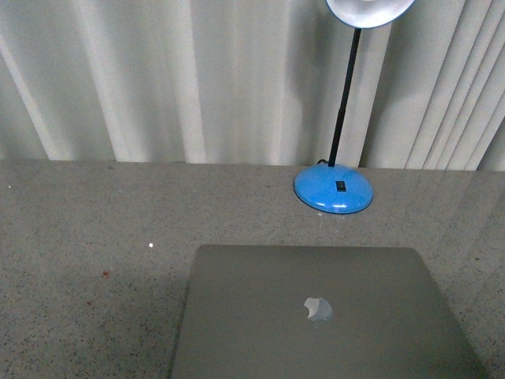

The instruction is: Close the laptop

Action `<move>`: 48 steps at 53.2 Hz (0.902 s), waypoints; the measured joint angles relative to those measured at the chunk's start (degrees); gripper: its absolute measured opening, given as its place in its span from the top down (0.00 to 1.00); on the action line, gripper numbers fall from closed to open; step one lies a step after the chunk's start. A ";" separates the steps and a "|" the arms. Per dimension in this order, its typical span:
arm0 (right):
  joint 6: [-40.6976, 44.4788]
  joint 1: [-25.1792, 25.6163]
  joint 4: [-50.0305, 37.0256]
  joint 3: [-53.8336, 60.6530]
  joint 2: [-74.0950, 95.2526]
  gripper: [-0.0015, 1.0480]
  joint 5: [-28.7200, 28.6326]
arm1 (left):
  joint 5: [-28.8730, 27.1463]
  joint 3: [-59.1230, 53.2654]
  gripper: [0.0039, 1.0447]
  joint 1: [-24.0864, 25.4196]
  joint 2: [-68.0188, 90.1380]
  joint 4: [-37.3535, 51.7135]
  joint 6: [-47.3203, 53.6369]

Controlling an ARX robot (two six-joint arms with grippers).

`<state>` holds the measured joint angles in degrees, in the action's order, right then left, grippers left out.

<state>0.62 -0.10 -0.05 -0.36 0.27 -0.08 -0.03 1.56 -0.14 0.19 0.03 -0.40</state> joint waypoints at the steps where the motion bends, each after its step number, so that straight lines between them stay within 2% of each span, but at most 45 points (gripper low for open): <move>1: 0.00 0.00 0.02 0.00 0.00 0.77 0.00 | 0.00 0.00 0.69 0.00 0.00 0.00 -0.02; 13: 0.00 0.00 0.02 0.00 0.00 0.43 0.00 | 0.00 0.00 0.34 0.00 0.00 0.00 0.00; 14: 0.00 0.00 0.02 0.00 0.00 0.40 0.00 | 0.00 0.00 0.33 0.00 0.00 0.00 0.00; 18: 0.00 0.00 0.02 0.00 0.00 0.28 0.00 | 0.00 0.00 0.20 0.00 0.00 0.00 0.00; 21: 0.00 0.00 0.02 0.00 0.00 0.15 0.00 | 0.00 0.00 0.06 0.00 0.00 0.00 0.00; 25: -0.02 0.00 0.02 0.00 0.00 0.05 0.00 | 0.00 0.00 0.07 0.00 0.00 0.00 0.11; 29: 0.00 0.00 0.02 0.00 0.00 0.08 0.00 | 0.00 0.00 0.06 0.00 0.00 0.00 0.13; 48: -0.02 0.00 0.02 0.00 0.00 0.07 0.00 | 0.00 0.00 0.06 0.00 0.00 0.00 0.13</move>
<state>0.60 -0.10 -0.03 -0.36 0.27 -0.08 -0.03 1.56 -0.14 0.19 0.03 -0.27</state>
